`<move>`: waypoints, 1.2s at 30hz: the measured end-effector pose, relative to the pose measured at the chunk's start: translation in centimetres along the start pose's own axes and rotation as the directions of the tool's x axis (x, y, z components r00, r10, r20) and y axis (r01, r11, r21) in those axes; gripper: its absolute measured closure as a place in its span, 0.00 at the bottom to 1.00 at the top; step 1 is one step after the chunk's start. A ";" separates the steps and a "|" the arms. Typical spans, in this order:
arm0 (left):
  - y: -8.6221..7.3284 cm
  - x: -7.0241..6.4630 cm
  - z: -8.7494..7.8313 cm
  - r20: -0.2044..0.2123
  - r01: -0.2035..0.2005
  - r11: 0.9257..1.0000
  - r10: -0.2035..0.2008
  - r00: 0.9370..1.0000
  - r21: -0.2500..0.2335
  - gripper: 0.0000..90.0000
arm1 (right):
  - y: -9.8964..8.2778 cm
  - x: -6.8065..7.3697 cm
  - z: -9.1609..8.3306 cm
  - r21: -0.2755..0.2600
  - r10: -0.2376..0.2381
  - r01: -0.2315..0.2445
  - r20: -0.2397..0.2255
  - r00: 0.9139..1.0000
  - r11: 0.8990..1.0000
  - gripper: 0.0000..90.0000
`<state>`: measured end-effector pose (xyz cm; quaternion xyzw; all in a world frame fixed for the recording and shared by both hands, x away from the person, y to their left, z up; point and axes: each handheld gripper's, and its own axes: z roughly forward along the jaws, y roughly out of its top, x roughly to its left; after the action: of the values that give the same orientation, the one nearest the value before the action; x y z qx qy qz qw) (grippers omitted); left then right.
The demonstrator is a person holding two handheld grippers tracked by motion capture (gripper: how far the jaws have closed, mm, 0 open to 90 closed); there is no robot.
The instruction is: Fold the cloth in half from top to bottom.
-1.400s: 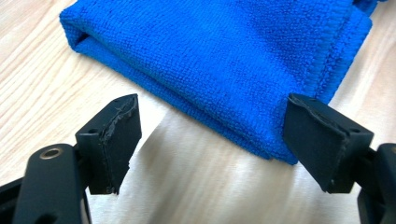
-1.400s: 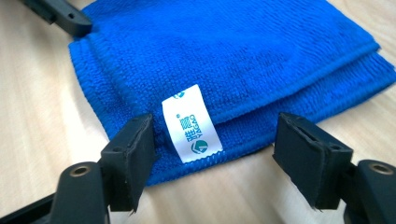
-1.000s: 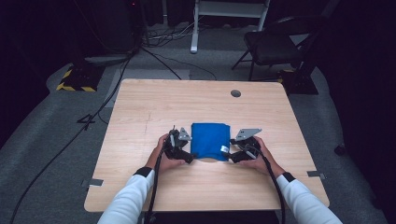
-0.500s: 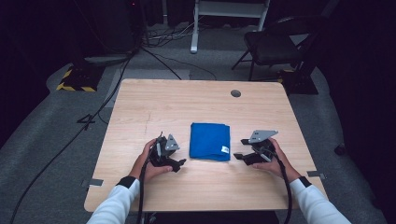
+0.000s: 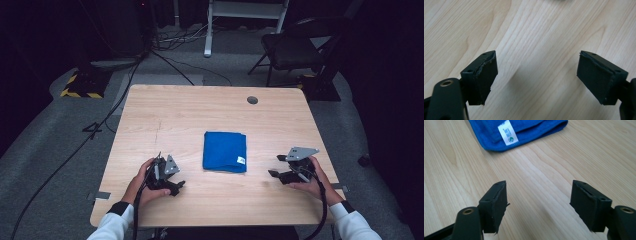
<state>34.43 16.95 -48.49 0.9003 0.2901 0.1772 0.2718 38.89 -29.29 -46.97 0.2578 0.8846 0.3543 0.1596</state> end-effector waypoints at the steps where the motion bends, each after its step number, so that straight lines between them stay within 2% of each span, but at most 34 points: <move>1: -0.2 0.0 -0.1 -0.005 0.001 1.000 0.000 1.000 0.001 0.19 | -0.3 -0.1 -0.2 0.000 0.005 -0.005 0.004 1.000 1.000 0.34; 3: -0.7 -0.1 -0.3 -0.013 -0.002 1.000 0.002 1.000 0.008 0.19 | -0.8 -0.1 -0.5 0.004 0.012 -0.012 0.010 1.000 1.000 0.34; 9: -1.9 0.0 -1.1 -0.031 0.022 1.000 -0.022 0.999 0.009 0.19 | -2.2 -0.2 -1.5 0.012 0.031 -0.031 0.026 0.999 0.999 0.33; 19: -3.9 0.2 -2.0 -0.008 0.074 0.997 -0.074 0.997 -0.022 0.19 | -5.1 -0.7 -3.1 0.016 0.096 -0.096 0.043 0.994 0.995 0.33; 26: -5.6 0.8 -2.5 0.017 0.159 0.986 -0.159 0.987 -0.055 0.18 | -7.0 -1.0 -4.2 0.006 0.155 -0.155 0.036 0.987 0.988 0.32; 30: -6.5 1.2 -2.7 0.038 0.213 0.974 -0.211 0.977 -0.072 0.18 | -8.2 -1.2 -4.6 -0.004 0.186 -0.186 0.042 0.982 0.983 0.32; 32: -6.9 1.4 -2.7 0.049 0.227 0.971 -0.223 0.974 -0.080 0.18 | -8.7 -1.3 -4.8 -0.021 0.212 -0.211 0.040 0.976 0.977 0.31; 36: -7.5 1.5 -2.9 0.048 0.231 0.969 -0.227 0.973 -0.092 0.18 | -9.5 -1.4 -5.3 -0.032 0.229 -0.228 0.046 0.972 0.973 0.30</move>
<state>31.02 24.12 -50.34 0.8497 0.3778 0.1417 0.3394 34.31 -38.78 -49.88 0.3645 0.8400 0.3756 0.1431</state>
